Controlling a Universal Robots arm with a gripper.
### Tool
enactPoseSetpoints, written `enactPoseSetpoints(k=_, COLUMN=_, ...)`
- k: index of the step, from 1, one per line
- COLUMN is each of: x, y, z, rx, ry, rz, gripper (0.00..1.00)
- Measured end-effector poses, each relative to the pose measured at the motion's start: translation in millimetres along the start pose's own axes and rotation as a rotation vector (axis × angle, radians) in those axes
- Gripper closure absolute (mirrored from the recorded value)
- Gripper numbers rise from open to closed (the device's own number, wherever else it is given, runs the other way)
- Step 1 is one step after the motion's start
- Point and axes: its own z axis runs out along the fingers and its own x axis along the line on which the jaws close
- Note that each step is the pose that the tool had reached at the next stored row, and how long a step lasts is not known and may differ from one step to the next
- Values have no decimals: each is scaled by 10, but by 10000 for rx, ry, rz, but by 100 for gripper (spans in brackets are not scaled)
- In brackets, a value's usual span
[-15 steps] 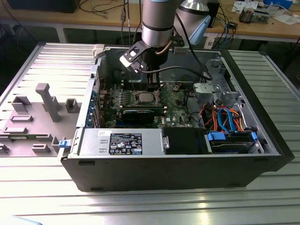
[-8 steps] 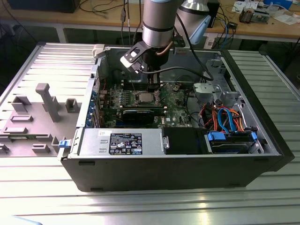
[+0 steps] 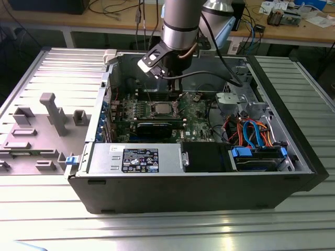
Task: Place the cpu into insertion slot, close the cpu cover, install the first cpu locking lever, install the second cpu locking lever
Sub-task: 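Close the cpu cover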
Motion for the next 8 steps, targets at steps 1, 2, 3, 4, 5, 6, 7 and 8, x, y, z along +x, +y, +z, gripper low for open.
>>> enactPoseSetpoints(k=1, x=0, y=4, z=-6, rx=1, ry=-1, rz=0, gripper=89)
enactPoseSetpoints(k=2, x=0, y=8, z=-9, rx=1, ry=0, rz=1, gripper=89)
enactPoseSetpoints(k=3, x=0, y=12, z=-17, rx=2, ry=-1, rz=0, gripper=89)
enactPoseSetpoints(k=4, x=0, y=15, z=-21, rx=2, ry=0, rz=0, gripper=89)
enactPoseSetpoints(k=5, x=0, y=19, z=-27, rx=2, ry=0, rz=0, gripper=89)
enactPoseSetpoints(k=6, x=0, y=25, z=-36, rx=2, ry=0, rz=0, gripper=89)
enactPoseSetpoints(k=7, x=0, y=29, z=-45, rx=3, ry=0, rz=1, gripper=89)
enactPoseSetpoints(k=8, x=1, y=33, z=-55, rx=3, ry=0, rz=0, gripper=89)
